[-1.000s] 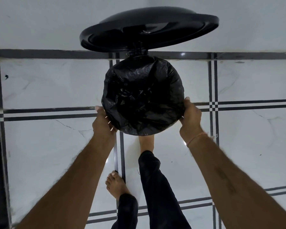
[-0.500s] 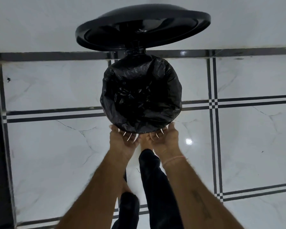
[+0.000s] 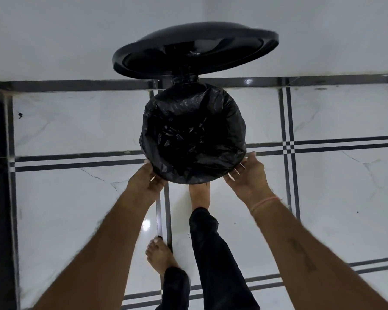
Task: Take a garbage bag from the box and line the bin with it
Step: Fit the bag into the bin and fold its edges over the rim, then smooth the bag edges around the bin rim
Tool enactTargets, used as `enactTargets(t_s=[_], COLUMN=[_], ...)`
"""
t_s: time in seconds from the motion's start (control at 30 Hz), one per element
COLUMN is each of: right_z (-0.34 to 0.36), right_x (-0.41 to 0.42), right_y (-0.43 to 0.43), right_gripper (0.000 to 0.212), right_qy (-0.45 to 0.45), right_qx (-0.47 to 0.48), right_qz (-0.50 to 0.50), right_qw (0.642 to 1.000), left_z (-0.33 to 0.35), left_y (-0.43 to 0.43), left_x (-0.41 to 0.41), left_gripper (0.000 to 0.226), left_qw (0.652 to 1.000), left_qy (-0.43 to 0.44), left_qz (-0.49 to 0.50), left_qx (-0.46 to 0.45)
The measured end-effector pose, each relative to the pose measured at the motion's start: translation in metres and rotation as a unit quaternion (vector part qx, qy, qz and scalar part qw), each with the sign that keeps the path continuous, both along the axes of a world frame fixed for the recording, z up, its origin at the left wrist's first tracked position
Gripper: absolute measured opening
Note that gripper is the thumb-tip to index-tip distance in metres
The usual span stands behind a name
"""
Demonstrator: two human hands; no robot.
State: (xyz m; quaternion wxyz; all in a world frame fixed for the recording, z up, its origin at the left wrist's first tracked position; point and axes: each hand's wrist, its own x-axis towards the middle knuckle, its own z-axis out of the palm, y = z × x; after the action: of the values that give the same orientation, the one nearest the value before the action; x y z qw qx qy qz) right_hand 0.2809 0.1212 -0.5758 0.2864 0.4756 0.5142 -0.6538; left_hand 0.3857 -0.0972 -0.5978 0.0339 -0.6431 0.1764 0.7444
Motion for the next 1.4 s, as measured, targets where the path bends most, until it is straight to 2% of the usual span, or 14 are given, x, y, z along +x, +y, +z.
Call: enactTargets(t_s=[0.1, 0.17, 0.33, 0.43, 0.5, 0.57, 0.67, 0.77, 0.87, 1.03, 1.17, 1.3, 1.4], right_z=[0.015, 0.031, 0.094, 0.141, 0.165, 0.180, 0.192, 0.182, 0.167, 0.133, 0.081, 0.017, -0.011], right_x=[-0.002, -0.004, -0.029, -0.060, -0.086, -0.113, -0.141, -0.139, -0.109, -0.051, -0.019, -0.001, 0.008], right_y=[0.008, 0.008, -0.016, -0.041, -0.054, -0.065, -0.074, -0.075, -0.058, -0.037, -0.023, -0.009, -0.008], right_gripper=[0.051, 0.051, 0.039, 0.052, 0.061, 0.063, 0.061, 0.047, 0.040, 0.051, 0.059, 0.086, 0.097], right_qy=[0.009, 0.026, 0.085, 0.169, 0.239, 0.287, 0.280, 0.284, 0.285, 0.296, 0.335, 0.325, 0.350], right_qx=[0.035, 0.056, 0.072, 0.086, 0.109, 0.122, 0.138, 0.209, 0.255, 0.262, 0.262, 0.287, 0.297], right_qz=[0.100, 0.160, 0.210, 0.209, 0.223, 0.277, 0.405, 0.476, 0.472, 0.476, 0.464, 0.482, 0.487], right_qw=[0.994, 0.985, 0.971, 0.959, 0.939, 0.909, 0.859, 0.806, 0.794, 0.786, 0.777, 0.762, 0.743], left_z=[0.013, 0.028, 0.088, 0.132, 0.159, 0.178, 0.195, 0.190, 0.174, 0.135, 0.089, 0.028, 0.002], left_y=[-0.010, -0.017, -0.031, -0.047, -0.056, -0.064, -0.067, -0.059, -0.045, -0.026, -0.002, 0.025, 0.036], left_x=[0.000, -0.002, -0.025, -0.054, -0.077, -0.099, -0.123, -0.117, -0.088, -0.040, -0.015, 0.004, 0.010], left_gripper=[0.007, 0.009, 0.027, 0.052, 0.065, 0.070, 0.068, 0.049, 0.048, 0.085, 0.087, 0.099, 0.104], left_qw=[0.997, 0.990, 0.977, 0.965, 0.957, 0.948, 0.924, 0.903, 0.877, 0.848, 0.821, 0.781, 0.767], left_qy=[-0.031, -0.063, -0.045, -0.017, 0.024, 0.070, 0.074, 0.081, 0.102, 0.100, 0.092, 0.077, 0.080], left_qz=[-0.066, -0.118, -0.162, -0.167, -0.165, -0.185, -0.266, -0.311, -0.342, -0.378, -0.372, -0.394, -0.398], left_qx=[-0.024, -0.053, -0.130, -0.201, -0.236, -0.250, -0.264, -0.285, -0.321, -0.357, -0.424, -0.478, -0.498])
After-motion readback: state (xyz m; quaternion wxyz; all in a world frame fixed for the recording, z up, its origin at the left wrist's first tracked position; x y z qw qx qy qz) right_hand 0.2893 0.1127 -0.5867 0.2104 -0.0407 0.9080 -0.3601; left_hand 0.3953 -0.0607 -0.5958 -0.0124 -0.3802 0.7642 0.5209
